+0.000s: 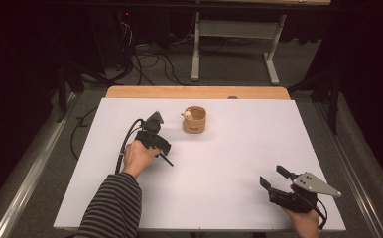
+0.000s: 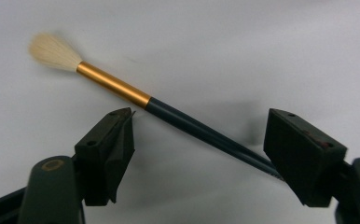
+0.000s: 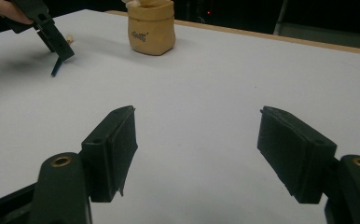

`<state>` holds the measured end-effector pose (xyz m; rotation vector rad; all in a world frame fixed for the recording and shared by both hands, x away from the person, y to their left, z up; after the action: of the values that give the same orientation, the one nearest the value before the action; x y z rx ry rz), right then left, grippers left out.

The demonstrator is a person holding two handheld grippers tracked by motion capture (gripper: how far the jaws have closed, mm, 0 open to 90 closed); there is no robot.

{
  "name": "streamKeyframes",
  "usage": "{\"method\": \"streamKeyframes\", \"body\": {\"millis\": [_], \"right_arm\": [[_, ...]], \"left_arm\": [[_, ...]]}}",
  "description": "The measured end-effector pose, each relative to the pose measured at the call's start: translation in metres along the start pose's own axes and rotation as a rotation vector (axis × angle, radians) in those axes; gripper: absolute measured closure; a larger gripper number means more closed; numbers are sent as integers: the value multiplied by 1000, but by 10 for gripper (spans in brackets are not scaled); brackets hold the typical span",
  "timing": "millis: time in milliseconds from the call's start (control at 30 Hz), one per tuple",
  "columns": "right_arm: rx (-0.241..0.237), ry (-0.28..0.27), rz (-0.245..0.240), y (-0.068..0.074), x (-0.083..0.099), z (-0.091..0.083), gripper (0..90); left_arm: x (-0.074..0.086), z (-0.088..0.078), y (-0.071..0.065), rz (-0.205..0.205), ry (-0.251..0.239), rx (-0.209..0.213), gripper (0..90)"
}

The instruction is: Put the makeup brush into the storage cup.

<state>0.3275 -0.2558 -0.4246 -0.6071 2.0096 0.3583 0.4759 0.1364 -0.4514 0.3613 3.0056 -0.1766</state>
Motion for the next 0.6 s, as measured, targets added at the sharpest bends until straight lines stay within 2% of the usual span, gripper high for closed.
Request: {"method": "streamKeyframes", "body": {"millis": [167, 333, 433, 600], "right_arm": [[1, 0, -3, 0, 0, 0, 300], [0, 0, -3, 0, 0, 0, 300], [0, 1, -2, 0, 0, 0, 300], [0, 2, 1, 1, 0, 0, 300]], "left_arm": [[1, 0, -1, 38, -5, -46, 321], [2, 0, 0, 60, -7, -64, 359], [3, -1, -1, 86, -11, -61, 390], [3, -1, 1, 97, -15, -57, 434]]}}
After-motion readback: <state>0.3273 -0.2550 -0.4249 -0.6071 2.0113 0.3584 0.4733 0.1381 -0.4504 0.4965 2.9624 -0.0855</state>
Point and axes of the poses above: each handheld gripper's, and its own axes: z roughly forward along the jaws, x roughly out of its underside, y roughly to its left, the point moved 5 cm from there along z, roughly forward along the jaws, and after that the axes turned 7 degrees about y, right-handed, at the moved point
